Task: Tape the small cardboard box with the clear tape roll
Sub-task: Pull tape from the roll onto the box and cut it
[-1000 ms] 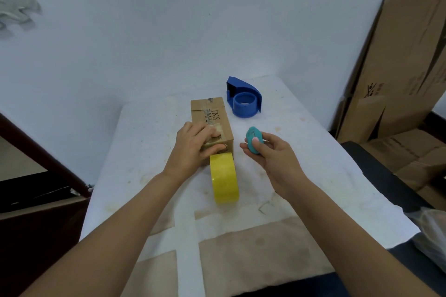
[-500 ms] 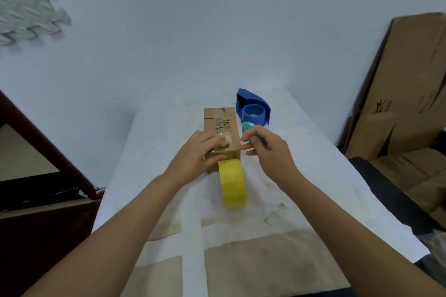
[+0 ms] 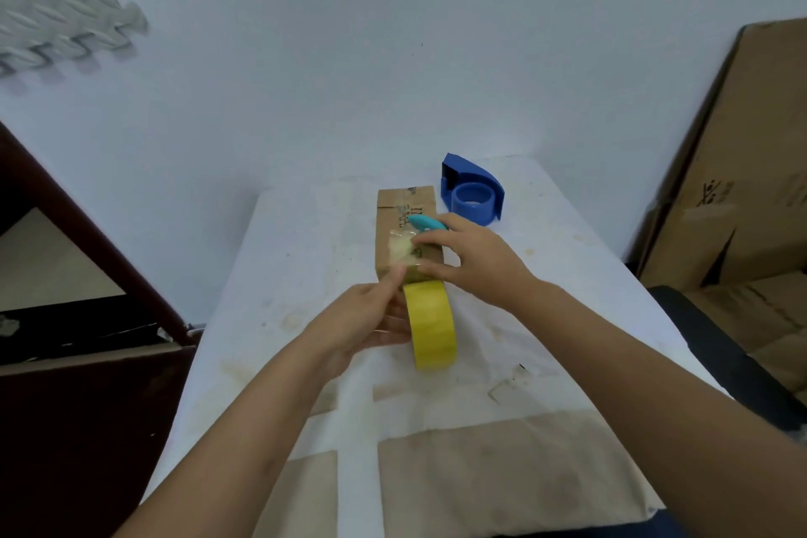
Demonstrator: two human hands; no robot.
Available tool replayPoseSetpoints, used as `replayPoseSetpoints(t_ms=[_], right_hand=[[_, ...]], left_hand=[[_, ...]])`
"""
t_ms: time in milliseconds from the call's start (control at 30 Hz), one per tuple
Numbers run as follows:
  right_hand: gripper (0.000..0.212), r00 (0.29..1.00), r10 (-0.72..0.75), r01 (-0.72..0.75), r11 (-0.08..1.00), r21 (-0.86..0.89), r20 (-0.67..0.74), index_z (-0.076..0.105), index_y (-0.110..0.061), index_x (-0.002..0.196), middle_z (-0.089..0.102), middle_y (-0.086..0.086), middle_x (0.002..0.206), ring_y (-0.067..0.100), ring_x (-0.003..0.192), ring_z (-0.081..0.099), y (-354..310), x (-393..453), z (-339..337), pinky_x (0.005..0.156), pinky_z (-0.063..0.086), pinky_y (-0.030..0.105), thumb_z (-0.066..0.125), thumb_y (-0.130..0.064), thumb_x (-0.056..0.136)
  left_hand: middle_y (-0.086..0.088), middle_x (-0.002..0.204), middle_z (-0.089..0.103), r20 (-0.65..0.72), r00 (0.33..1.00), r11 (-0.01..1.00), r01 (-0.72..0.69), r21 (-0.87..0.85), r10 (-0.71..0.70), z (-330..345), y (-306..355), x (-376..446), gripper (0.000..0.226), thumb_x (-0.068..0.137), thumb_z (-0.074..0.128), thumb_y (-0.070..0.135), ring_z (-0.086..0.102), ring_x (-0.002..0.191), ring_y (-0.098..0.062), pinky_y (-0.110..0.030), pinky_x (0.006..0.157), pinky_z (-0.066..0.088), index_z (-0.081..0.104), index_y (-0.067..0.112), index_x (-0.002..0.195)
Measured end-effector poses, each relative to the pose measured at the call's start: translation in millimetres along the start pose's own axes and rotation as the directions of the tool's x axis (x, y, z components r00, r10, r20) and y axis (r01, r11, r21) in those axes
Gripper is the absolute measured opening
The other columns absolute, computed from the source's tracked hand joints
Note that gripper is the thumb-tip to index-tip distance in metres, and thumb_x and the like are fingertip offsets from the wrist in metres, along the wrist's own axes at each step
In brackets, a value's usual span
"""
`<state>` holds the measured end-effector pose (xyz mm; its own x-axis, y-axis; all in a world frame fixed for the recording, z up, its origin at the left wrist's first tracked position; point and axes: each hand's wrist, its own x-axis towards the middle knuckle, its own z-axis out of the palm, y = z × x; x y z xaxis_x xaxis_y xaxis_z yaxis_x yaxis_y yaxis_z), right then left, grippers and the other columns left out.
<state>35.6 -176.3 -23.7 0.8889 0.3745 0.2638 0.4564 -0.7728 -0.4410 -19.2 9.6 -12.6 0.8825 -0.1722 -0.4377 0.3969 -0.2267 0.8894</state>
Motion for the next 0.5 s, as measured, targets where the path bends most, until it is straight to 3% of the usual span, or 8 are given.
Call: replayPoseSetpoints(t_ms=[100, 233, 500], right_hand=[[0.050, 1.000, 0.003, -0.005, 0.999, -0.054, -0.030, 0.059, -0.025, 0.129, 0.047, -0.001, 0.138, 0.016, 0.107, 0.055, 2.7, -1.9, -1.0, 0.079, 0.043, 0.023, 0.065, -0.047, 0.085], [0.047, 0.996, -0.075, 0.070, 0.991, -0.110, -0.040, 0.062, -0.025, 0.127, 0.047, -0.002, 0.140, 0.016, 0.098, 0.056, 2.7, -1.7, -2.7, 0.076, 0.043, 0.026, 0.067, -0.043, 0.084], [0.054, 0.999, -0.042, 0.047, 0.977, -0.207, 0.031, 0.055, -0.032, 0.135, 0.047, 0.003, 0.140, 0.023, 0.116, 0.046, -0.9, 4.6, 3.7, 0.094, 0.042, 0.033, 0.060, -0.052, 0.086]], left_hand=[[-0.006, 0.103, 0.077, 0.060, 0.998, 1.000, -0.004, 0.004, 0.004, 14.5, 0.3, -1.5, 0.043, 0.089, 0.055, 0.057, 0.074, 0.094, -0.017, -0.028, 0.081, 0.058, 0.071, 0.019, 0.102], [-0.010, 0.099, 0.078, 0.128, 0.991, 0.998, 0.039, -0.059, -0.031, 21.6, 0.7, -4.2, 0.039, 0.094, 0.054, 0.047, 0.074, 0.094, -0.022, -0.036, 0.089, 0.057, 0.069, 0.014, 0.108], [-0.013, 0.098, 0.078, 0.152, 0.986, 0.996, 0.081, -0.031, -0.076, 12.9, 2.8, -8.3, 0.049, 0.093, 0.054, 0.049, 0.075, 0.093, -0.025, -0.038, 0.088, 0.058, 0.065, 0.008, 0.116]])
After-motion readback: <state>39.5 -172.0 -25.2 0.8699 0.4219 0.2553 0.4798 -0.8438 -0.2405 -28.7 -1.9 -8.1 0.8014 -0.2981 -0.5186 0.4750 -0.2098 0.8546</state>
